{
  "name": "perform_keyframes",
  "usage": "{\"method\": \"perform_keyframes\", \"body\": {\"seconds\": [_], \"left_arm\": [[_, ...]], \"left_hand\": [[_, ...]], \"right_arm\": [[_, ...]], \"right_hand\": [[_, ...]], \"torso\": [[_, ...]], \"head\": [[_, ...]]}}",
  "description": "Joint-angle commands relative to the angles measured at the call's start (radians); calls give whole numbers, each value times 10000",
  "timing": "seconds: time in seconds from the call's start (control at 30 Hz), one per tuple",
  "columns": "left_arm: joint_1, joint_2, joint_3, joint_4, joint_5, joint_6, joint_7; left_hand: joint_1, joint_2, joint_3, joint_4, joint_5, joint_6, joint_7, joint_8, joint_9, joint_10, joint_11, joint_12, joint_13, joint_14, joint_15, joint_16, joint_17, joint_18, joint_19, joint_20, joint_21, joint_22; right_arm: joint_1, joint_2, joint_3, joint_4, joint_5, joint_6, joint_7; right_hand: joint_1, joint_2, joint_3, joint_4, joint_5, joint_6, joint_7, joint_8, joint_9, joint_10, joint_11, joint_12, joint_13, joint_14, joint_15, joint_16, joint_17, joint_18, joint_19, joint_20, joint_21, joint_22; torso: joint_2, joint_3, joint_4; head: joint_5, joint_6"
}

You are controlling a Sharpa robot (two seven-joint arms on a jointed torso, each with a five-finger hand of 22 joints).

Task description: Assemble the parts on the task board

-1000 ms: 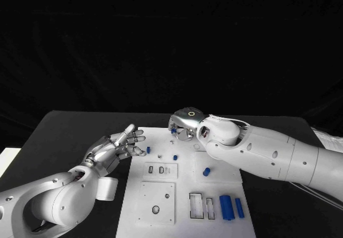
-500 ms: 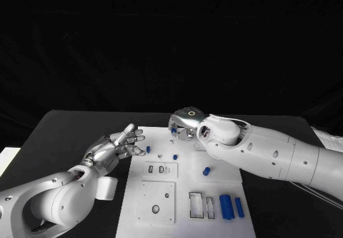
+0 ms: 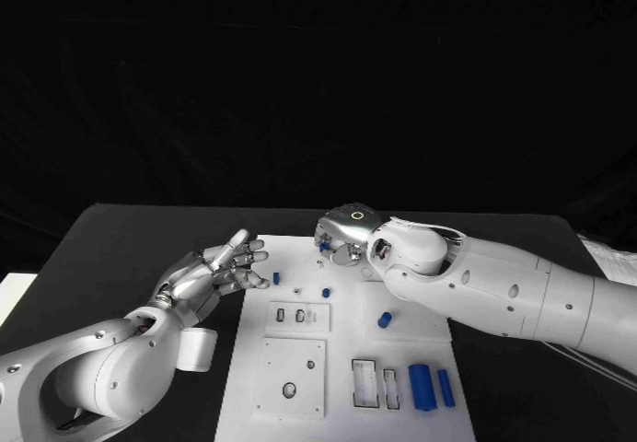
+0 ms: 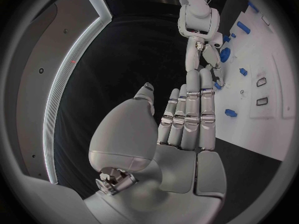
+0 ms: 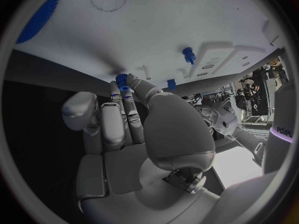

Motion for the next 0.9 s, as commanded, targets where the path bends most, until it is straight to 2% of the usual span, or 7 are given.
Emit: {"method": "perform_keyframes", "body": {"seconds": [0.03,0.17,0.33,0.4,0.53,0.77,0.9], "left_arm": [[11,6,8,10,9,235,30],[11,5,8,13,9,238,20],[11,-6,8,20,9,238,2],[11,-8,8,20,9,238,-6],[12,-12,8,18,9,236,-16],[13,-37,7,-12,9,244,-29],[17,-84,7,-12,9,249,-32]], "left_hand": [[83,-8,-9,-42,-25,-66,7,-67,-9,-86,7,-55,-12,-64,-6,33,8,17,-51,5,36,9],[83,-8,-9,-42,-25,-66,7,-67,-9,-86,7,-55,-12,-64,-6,33,8,17,-51,5,36,9],[96,-4,-11,-52,-25,-74,9,-69,-10,-100,10,-58,-15,-69,-4,31,18,17,-57,6,41,11],[99,-3,-13,-56,-26,-79,11,-71,-11,-109,11,-60,-16,-72,-3,30,21,17,-60,7,43,12],[105,-2,-19,-63,-26,-91,15,-74,-13,-134,17,-67,-21,-79,0,27,31,16,-68,9,47,13],[108,1,-24,-67,-28,-101,19,-76,-14,-155,21,-71,-25,-87,4,22,38,16,-76,12,49,14],[111,3,-25,-69,-28,-104,20,-77,-14,-162,23,-71,-26,-90,5,21,41,15,-79,13,50,15]], "right_arm": [[-33,-9,-14,34,-161,51,-23],[-36,-3,-13,13,-161,10,-65],[-36,16,-14,-49,-158,-140,-111],[-36,19,-14,-58,-157,-197,-132],[-36,-11,-14,-22,-157,-308,-163],[-42,-668,35,747,37,-839,-187],[-37,-1387,170,1452,460,-1199,-241]], "right_hand": [[-31,-151,39,57,0,-3,-10,-34,1,286,-321,17,26,236,-26,44,14,4,-52,-12,33,9],[-140,-291,68,164,-96,-130,20,-88,-17,104,-285,-4,-15,205,14,-2,-61,18,-112,10,-21,-80],[-491,-1081,-360,539,-587,-1522,222,-77,-329,-1748,43,-6,-105,-182,252,-948,-1545,254,-713,231,-1068,-1610],[-343,-1177,-778,829,-564,-1779,160,-85,-338,-2260,107,23,-79,-215,307,-1144,-1774,301,-800,302,-1277,-1866],[249,-1234,-1492,1575,-546,-1893,165,-75,-307,-2417,129,82,-62,-137,332,-1282,-1866,321,-744,338,-1402,-2011],[480,-1068,-1465,1976,-377,-1630,158,-35,-268,-1486,-65,484,40,8,189,-1086,-1510,272,-543,223,-1197,-1725],[301,-1073,-1357,2230,-187,-1458,137,-22,-252,-558,-189,823,185,263,96,-363,-355,77,-154,134,-420,-589]], "torso": [[4,1,14],[5,-5,10],[7,-12,7],[6,-13,17],[8,-7,20],[-10,10,-16],[-28,39,-88]], "head": [[-21,2],[-31,5],[-43,14],[-59,17],[-60,15],[-94,54],[-99,90]]}}
